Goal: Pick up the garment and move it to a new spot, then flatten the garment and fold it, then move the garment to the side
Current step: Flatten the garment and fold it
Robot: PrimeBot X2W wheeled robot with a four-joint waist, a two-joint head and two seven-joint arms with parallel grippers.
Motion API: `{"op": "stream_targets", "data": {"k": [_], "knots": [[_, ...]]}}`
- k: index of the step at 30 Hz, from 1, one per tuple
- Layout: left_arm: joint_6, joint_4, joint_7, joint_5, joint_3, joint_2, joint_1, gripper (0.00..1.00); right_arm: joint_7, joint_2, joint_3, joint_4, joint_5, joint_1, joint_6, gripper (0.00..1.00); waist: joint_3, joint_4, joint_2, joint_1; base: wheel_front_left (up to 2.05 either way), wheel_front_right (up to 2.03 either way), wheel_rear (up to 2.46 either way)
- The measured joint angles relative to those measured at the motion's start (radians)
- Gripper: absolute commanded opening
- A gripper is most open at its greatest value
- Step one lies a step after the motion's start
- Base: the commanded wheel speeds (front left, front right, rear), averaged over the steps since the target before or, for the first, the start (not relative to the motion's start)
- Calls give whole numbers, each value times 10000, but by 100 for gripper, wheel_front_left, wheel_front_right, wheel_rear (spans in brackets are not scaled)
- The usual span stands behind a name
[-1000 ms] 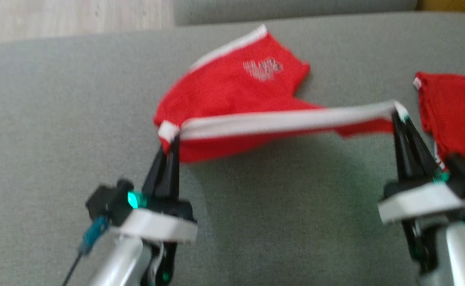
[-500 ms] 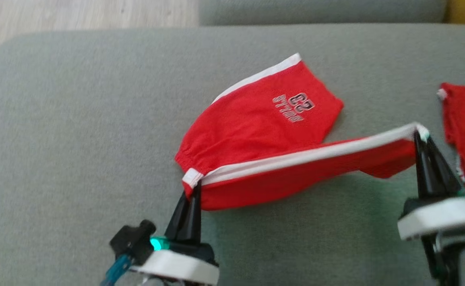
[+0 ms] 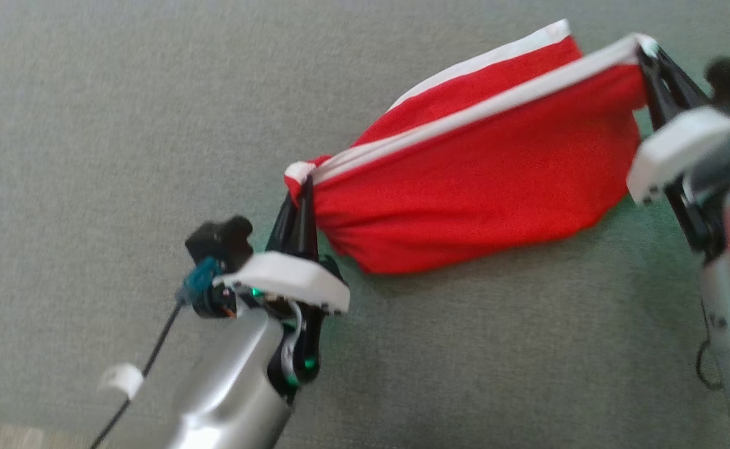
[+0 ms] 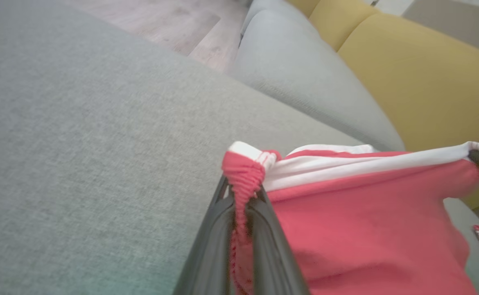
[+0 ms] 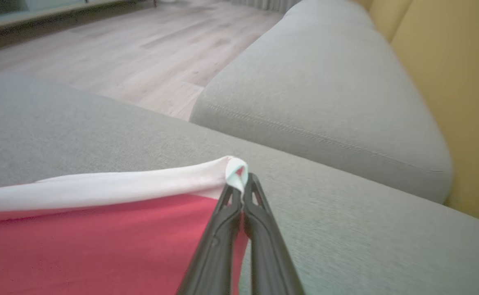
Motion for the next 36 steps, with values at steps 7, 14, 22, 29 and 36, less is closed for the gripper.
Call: {"op": "stream_targets", "data": {"k": [7, 14, 22, 29, 36], "knots": [[299, 1124, 316, -886, -408, -54, -1269, 0, -104, -155, 1114, 2665, 134, -2060, 0, 0, 616, 372, 0, -1, 0, 0, 0], [510, 1498, 276, -1210, -945, -88, -1866, 100, -769, -188, 1381, 4247, -21, -3091, 0, 100, 727, 396, 0, -3, 0, 0, 0], [497, 1455, -259, -1358, -1256, -67, -1885, 100, -2159, -54, 1093, 5632, -192, -3609, -2, 100, 534, 452, 0, -4, 0, 0, 0], [416, 681, -629, -1009, -1262, 673, -1080, 100, -2481, -23, 1149, 6358, 174, -3585, -2, 100, 53, 460, 0, -5, 0, 0, 0], [637, -573, -757, -675, -1091, 1509, 87, 100, -1352, -226, 1772, 6799, 932, -3174, -2, 100, -535, 507, 0, -6, 0, 0, 0]]}}
